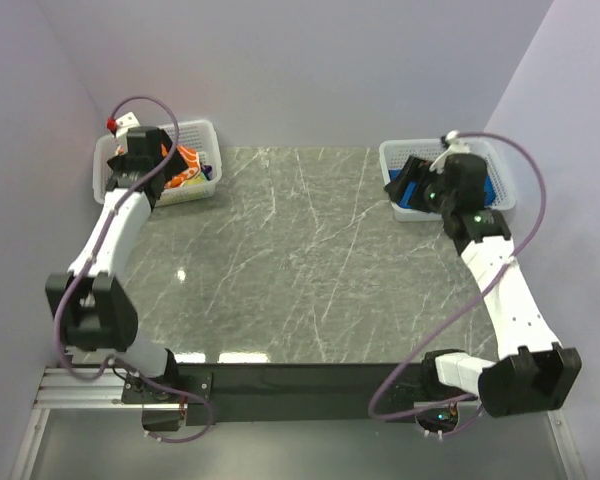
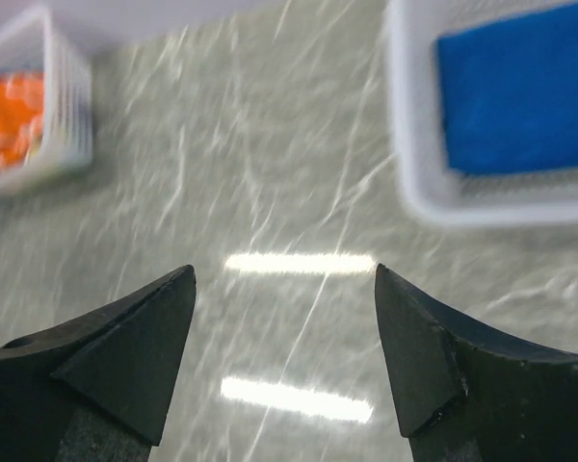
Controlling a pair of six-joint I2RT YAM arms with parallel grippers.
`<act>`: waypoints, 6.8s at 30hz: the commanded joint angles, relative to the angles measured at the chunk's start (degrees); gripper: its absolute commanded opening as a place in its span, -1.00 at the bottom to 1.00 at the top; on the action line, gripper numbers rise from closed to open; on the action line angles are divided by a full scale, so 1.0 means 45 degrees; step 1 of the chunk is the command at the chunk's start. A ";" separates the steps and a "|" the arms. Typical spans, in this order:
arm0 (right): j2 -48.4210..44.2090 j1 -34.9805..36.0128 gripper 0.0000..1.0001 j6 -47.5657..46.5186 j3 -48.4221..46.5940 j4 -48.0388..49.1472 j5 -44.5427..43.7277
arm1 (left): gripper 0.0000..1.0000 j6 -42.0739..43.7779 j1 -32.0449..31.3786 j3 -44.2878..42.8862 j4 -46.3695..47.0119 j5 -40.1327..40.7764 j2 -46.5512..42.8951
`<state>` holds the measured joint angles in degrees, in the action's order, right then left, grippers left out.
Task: Fold and stack the towels
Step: Grab crumpled towel, then move the towel to the center of the board, then flatten out the crumpled towel
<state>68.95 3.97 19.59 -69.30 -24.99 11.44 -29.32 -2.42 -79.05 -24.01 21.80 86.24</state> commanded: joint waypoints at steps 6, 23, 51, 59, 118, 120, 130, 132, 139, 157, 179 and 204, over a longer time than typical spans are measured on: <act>-0.2137 0.1481 0.63 -0.0234 0.3248 0.1627 0.0580 | 0.95 -0.0594 0.1804 -0.2918 0.0939 0.0057 0.3860; -0.1319 0.2067 0.61 -0.0721 0.4794 0.2195 0.1579 | -0.05 -0.0887 0.2646 -0.4934 0.3870 -0.0372 0.8082; -0.0342 0.2282 0.59 -0.1171 0.4872 0.2097 0.1656 | 0.46 -0.3796 0.3994 -0.4856 0.6074 -0.2655 0.9214; 0.0088 0.2380 0.58 -0.1249 0.4814 0.2000 0.1657 | -0.28 -0.4129 0.3974 -0.5228 0.6878 -0.4159 0.9957; -0.1753 0.5502 0.53 -0.1893 0.4599 0.0340 -0.1094 | 0.66 -0.2666 -0.6905 0.4734 0.0356 -0.0979 -0.2074; -0.0991 0.6770 0.51 -0.2029 0.4541 0.0242 -0.1931 | 0.85 -0.2431 -0.6905 0.4695 -0.0052 -0.0686 -0.2190; 0.3873 1.3272 0.17 -0.2499 0.1692 -0.0362 -0.4300 | 0.86 -0.1395 -0.4428 0.5278 -0.1480 -0.1287 -0.4221; 0.5042 1.3784 0.14 -0.2441 0.0912 -0.0851 -0.4301 | 0.85 -0.1355 -0.3684 0.5553 -0.1501 -0.2206 -0.4572; 0.6592 1.5114 0.08 -0.2167 0.0068 -0.1750 -0.3599 | 0.76 -0.2175 -0.3643 0.7894 -0.0193 -0.4220 -0.4867; 0.8213 1.5388 0.04 -0.2323 0.0087 -0.1809 -0.2582 | 0.73 -0.2273 -0.3663 0.8366 0.0081 -0.4064 -0.4457; 0.7354 1.4919 -1.00 -0.2362 0.1376 -0.0599 -0.2777 | 0.36 -0.3054 -0.4151 0.8718 0.0978 -0.3752 -0.2642; 0.6749 1.4900 -1.00 -0.2323 0.2079 -0.0031 -0.2582 | -0.32 -0.3367 -0.5615 0.8113 0.0846 -0.2014 0.1207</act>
<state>101.16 71.35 9.08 -61.32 -25.65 -0.19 -43.18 -25.74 -43.83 -14.04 11.84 88.03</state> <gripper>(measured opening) 0.021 0.349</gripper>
